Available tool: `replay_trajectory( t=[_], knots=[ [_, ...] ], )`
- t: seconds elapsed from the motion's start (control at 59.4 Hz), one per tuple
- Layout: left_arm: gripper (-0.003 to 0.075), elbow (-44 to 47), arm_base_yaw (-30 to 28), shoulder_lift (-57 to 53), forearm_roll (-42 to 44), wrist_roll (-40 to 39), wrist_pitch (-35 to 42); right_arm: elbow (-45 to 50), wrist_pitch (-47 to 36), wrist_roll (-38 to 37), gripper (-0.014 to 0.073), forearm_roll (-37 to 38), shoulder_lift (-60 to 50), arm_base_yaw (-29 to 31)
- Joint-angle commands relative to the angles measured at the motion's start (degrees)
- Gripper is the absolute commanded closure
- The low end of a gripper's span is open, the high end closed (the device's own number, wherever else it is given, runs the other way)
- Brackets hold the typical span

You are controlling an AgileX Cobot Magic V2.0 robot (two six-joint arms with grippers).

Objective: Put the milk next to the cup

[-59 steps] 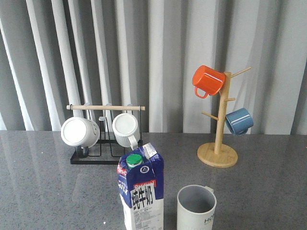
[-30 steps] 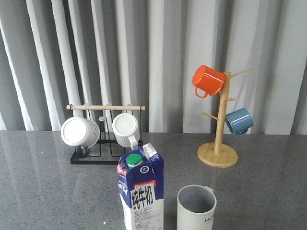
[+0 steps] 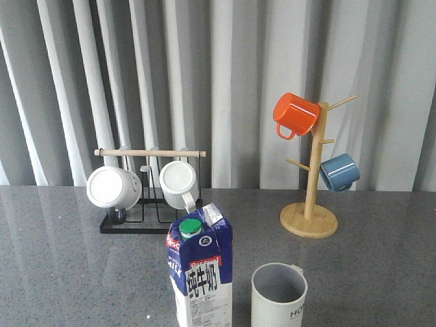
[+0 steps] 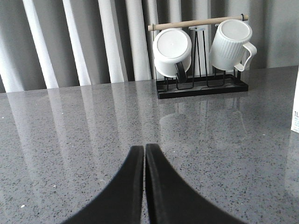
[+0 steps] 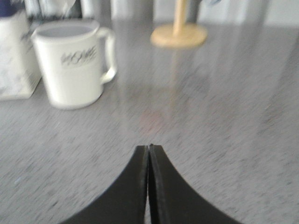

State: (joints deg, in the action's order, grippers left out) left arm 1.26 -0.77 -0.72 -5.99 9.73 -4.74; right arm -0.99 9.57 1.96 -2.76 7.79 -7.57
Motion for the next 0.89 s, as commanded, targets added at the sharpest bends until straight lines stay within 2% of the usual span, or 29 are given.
replay_trajectory(
  t=[0.0,0.135,0.286,0.875],
  knots=[
    [0.0727,-1.05,0.0,-0.61,-0.35,-0.38,3.71,2.64,-10.24,-0.38,0.0604,0.33,-2.54,3.38],
    [0.0727,-1.05,0.0,-0.61,-0.35,-0.38,3.66,3.08,-4.87,-1.09,0.0604,1.64,-6.41,7.62],
    [0.0727,-1.05,0.0,-0.61,-0.35,-0.38,3.66,3.08,-4.08,-1.38,0.0604,2.76,-9.02,11.89],
    [0.0727,-1.05,0.0,-0.61,-0.35,-0.38,3.66,3.08,-4.53,-1.19,0.0604,2.76,-9.07,11.76]
  ],
)
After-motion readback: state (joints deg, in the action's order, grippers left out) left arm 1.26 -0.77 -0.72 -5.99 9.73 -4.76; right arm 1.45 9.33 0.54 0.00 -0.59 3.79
